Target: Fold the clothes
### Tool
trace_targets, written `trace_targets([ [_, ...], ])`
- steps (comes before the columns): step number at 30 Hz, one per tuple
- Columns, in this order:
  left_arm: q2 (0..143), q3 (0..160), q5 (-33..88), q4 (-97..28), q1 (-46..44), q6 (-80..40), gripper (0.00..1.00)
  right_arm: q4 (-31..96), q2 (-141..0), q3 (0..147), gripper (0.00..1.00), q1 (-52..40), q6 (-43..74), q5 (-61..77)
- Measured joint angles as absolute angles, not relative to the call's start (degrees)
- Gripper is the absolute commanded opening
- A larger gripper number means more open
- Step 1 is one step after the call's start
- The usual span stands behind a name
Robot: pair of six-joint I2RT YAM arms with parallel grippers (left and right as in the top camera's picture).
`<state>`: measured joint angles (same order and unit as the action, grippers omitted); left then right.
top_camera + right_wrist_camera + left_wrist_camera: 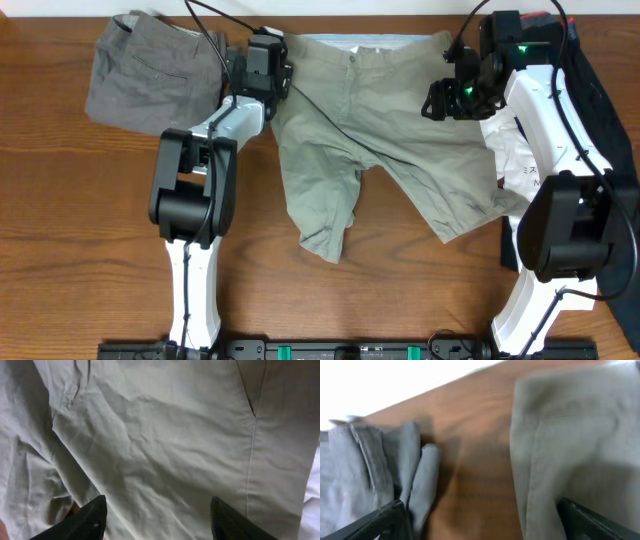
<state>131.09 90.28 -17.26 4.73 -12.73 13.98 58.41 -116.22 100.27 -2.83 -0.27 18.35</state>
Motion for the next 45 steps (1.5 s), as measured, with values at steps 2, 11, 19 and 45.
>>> trace_targets([
  [2, 128.1, 90.4, -17.5, -2.7, -13.7, 13.3, 0.98, 58.1, -116.2, 100.3, 0.64, -2.8, -0.3, 18.2],
  [11, 103.8, 92.1, -6.0, -44.9, -20.0, 5.1, 0.97, 58.0, -116.2, 100.3, 0.64, -2.9, -0.3, 18.4],
  [19, 100.9, 92.3, 3.0, -64.8, -17.9, 1.9, 0.95, 66.1, -116.2, 100.3, 0.66, -7.4, -1.5, 22.0],
  [45, 101.3, 86.7, 5.2, -62.5, -6.4, -6.9, 0.95, 56.9, -116.2, 86.8, 0.01, -33.5, 8.4, 24.1],
])
